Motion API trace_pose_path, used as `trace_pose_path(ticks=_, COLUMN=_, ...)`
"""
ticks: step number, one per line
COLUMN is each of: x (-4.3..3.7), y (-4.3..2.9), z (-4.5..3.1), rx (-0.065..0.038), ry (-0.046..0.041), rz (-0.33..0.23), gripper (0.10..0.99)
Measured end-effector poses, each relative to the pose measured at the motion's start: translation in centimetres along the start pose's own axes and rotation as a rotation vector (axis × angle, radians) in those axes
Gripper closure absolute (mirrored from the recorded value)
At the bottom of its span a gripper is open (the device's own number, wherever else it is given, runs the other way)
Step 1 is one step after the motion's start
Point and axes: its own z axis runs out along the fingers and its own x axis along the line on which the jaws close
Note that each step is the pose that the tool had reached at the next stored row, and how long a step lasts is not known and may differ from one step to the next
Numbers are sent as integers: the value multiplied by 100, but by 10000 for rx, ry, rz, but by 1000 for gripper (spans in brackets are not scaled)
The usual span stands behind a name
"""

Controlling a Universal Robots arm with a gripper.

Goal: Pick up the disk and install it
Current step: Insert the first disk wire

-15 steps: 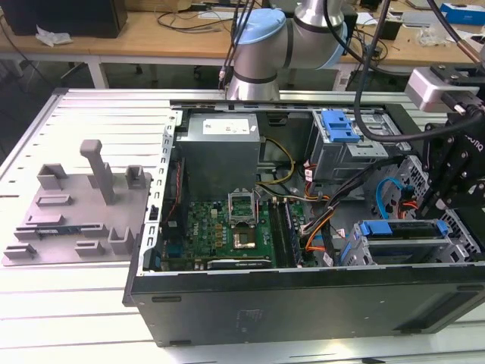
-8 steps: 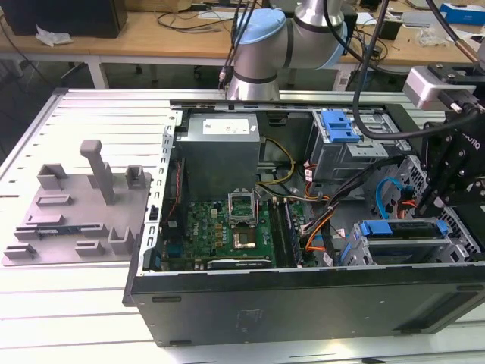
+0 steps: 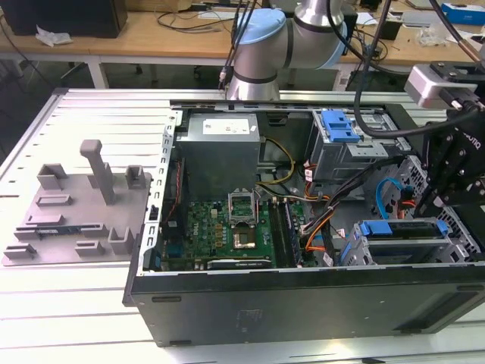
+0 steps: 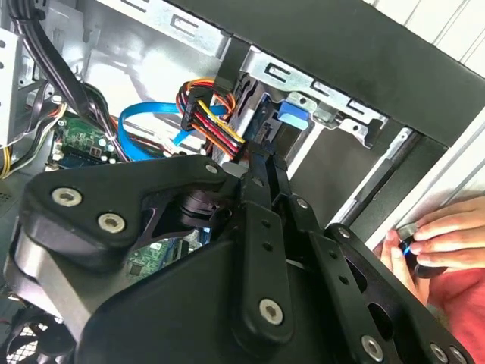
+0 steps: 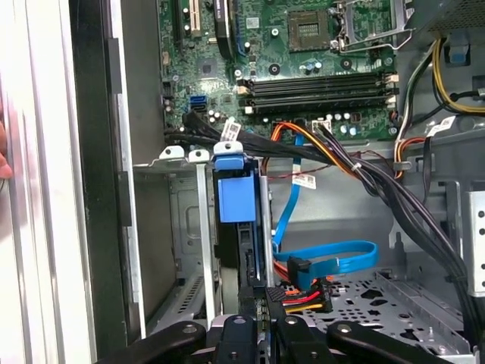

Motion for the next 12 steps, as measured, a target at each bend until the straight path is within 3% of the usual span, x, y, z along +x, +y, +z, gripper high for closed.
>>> trace_pose_path(ticks=12, x=10, y=-3, z=25, rx=-5, ry=0, rz=1, gripper=918)
